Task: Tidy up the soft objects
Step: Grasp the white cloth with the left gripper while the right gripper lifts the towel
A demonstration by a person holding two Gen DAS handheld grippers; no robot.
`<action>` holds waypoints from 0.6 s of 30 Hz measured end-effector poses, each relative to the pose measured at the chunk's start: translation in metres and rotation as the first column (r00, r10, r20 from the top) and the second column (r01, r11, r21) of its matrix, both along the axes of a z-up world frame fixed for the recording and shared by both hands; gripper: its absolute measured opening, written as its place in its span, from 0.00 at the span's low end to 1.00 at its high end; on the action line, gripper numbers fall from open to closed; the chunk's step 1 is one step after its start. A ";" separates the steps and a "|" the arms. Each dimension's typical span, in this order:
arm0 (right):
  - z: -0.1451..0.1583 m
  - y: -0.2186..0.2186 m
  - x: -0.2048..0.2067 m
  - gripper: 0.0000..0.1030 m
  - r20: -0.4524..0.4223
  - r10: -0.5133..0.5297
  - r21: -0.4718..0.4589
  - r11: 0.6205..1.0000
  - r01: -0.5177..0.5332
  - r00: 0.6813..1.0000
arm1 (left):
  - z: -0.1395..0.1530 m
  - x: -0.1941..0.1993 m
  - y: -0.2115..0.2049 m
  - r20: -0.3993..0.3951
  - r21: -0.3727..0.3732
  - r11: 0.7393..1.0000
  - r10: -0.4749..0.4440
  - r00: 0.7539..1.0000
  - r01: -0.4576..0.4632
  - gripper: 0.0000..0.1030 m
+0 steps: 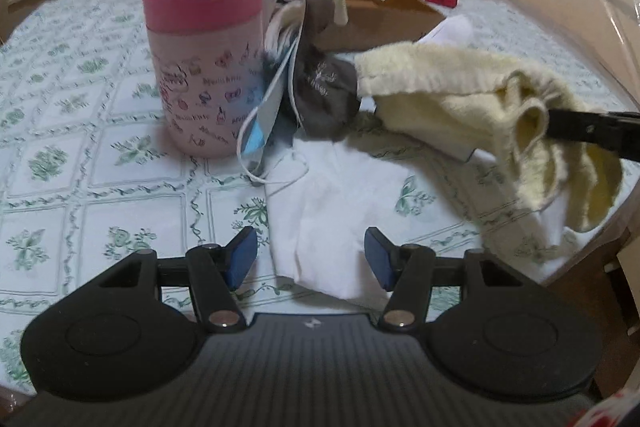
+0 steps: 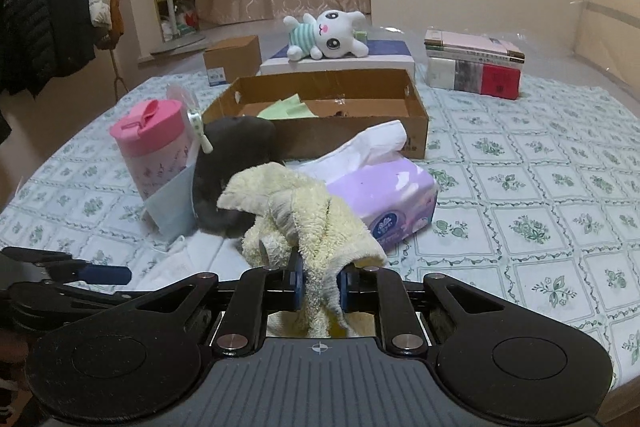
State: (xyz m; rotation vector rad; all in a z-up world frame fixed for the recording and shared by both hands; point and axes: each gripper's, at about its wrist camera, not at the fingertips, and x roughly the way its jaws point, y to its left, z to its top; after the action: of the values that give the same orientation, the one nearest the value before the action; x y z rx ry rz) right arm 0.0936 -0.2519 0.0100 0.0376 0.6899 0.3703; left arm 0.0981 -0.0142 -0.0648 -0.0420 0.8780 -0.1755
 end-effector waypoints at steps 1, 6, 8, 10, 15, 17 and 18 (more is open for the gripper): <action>-0.001 -0.001 0.002 0.16 -0.003 -0.001 0.002 1.000 0.001 1.000 | -0.003 0.003 0.000 -0.005 -0.004 1.000 0.003 1.000 -0.003 0.54; -0.008 -0.002 0.008 0.16 -0.008 -0.014 -0.001 1.000 0.014 1.000 | -0.013 0.015 -0.005 -0.017 -0.003 1.000 -0.014 1.000 0.014 0.53; -0.009 -0.002 0.009 0.16 -0.005 -0.017 0.000 1.000 0.017 1.000 | -0.015 0.016 -0.009 -0.011 0.006 1.000 -0.022 1.000 0.022 0.51; -0.009 -0.002 0.010 0.16 -0.004 -0.017 0.000 1.000 0.017 1.000 | -0.016 0.018 -0.015 -0.005 0.021 0.999 -0.035 0.999 0.036 0.45; -0.007 -0.001 0.008 0.16 0.005 -0.022 0.003 1.000 0.022 1.000 | -0.013 0.016 -0.027 0.003 0.040 0.994 -0.104 0.995 0.103 0.14; -0.005 -0.002 0.006 0.16 0.010 -0.022 0.006 1.000 0.022 1.000 | -0.011 0.012 -0.031 0.004 0.055 0.991 -0.123 0.992 0.122 0.10; -0.003 -0.002 0.005 0.16 0.014 -0.021 0.006 1.000 0.021 1.000 | -0.009 0.010 -0.033 0.003 0.056 0.989 -0.140 0.990 0.140 0.09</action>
State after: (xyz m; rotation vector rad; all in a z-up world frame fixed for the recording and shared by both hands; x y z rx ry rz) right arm 0.0990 -0.2538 0.0069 0.0480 0.6744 0.3517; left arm 0.1078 -0.0473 -0.0736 0.0723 0.8788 -0.2822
